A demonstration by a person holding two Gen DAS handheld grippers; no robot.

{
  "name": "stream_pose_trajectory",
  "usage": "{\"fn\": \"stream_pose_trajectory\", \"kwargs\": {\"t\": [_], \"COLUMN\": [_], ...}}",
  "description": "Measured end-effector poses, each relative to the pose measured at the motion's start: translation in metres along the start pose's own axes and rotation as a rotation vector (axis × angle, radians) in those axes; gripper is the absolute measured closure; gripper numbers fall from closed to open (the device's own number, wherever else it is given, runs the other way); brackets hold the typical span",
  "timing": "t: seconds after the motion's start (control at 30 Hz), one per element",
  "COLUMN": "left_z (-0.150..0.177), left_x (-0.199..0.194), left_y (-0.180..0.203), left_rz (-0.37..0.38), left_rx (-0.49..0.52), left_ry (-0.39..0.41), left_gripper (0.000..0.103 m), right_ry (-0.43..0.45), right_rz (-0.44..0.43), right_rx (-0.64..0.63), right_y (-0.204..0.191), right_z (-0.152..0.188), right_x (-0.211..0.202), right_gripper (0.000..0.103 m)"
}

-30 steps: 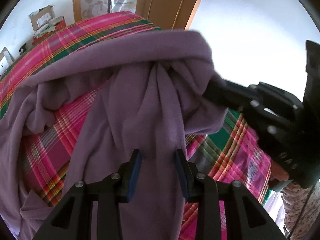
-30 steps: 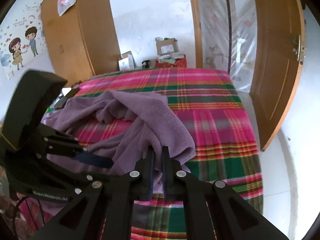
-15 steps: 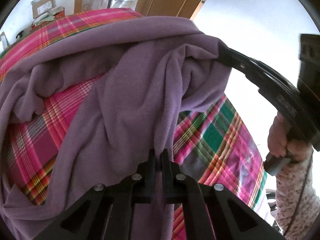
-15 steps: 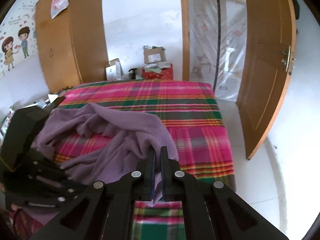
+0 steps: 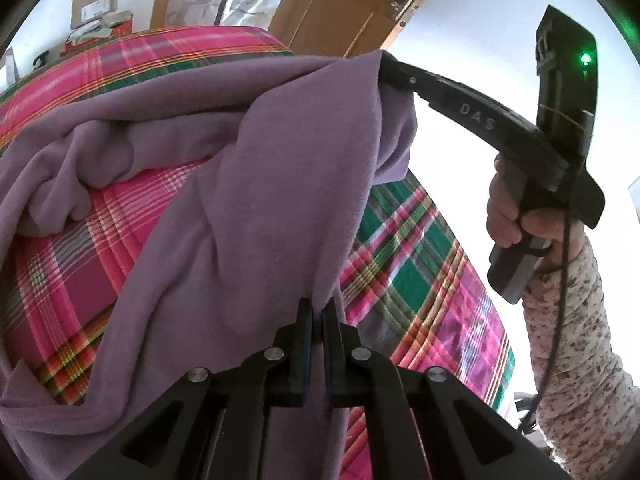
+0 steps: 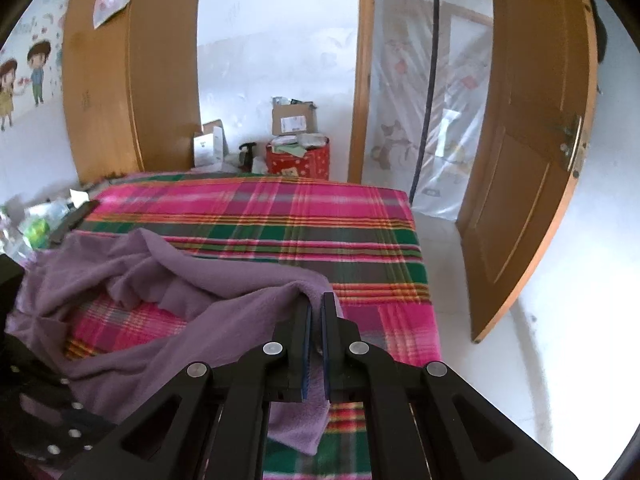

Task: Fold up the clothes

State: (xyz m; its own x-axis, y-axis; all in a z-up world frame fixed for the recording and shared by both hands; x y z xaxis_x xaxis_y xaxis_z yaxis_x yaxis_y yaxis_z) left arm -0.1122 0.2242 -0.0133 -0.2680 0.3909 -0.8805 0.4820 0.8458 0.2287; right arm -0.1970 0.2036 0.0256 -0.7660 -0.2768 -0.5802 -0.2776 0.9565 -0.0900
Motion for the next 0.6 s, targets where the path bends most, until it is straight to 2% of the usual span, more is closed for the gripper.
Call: {"fn": "stream_pose_trajectory", "kwargs": {"t": [0.27, 0.43, 0.6], "left_z": [-0.015, -0.009, 0.001], "left_x": [-0.001, -0.002, -0.001], "left_y": [-0.013, -0.017, -0.011], "left_rz": [0.016, 0.02, 0.013], "left_rx": [-0.069, -0.085, -0.084], "left_ry": [0.018, 0.015, 0.016], "left_gripper": [0.098, 0.098, 0.098], "right_ry": [0.039, 0.044, 0.04], "right_rz": [-0.001, 0.002, 0.007], "right_rx": [-0.007, -0.026, 0.022], "right_y": [-0.002, -0.006, 0.001], "right_z": [-0.021, -0.014, 0.009], "right_x": [0.011, 0.001, -0.017], "right_gripper": [0.098, 0.098, 0.098]}}
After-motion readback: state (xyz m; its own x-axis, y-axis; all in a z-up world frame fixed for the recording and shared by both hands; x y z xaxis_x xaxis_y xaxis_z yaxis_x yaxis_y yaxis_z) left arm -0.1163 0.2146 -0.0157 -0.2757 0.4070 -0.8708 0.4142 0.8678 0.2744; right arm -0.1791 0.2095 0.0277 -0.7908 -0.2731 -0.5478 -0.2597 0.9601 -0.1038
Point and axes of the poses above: each gripper's, at about its wrist camera, not at the fingertips, and x roughly the way its jaws point, y to its right, z to its underside, the point moved 7 cm from there along x, roughly the way its jaws point, and after that the axes turned 13 degrees about -z, right-handed, at the moved point
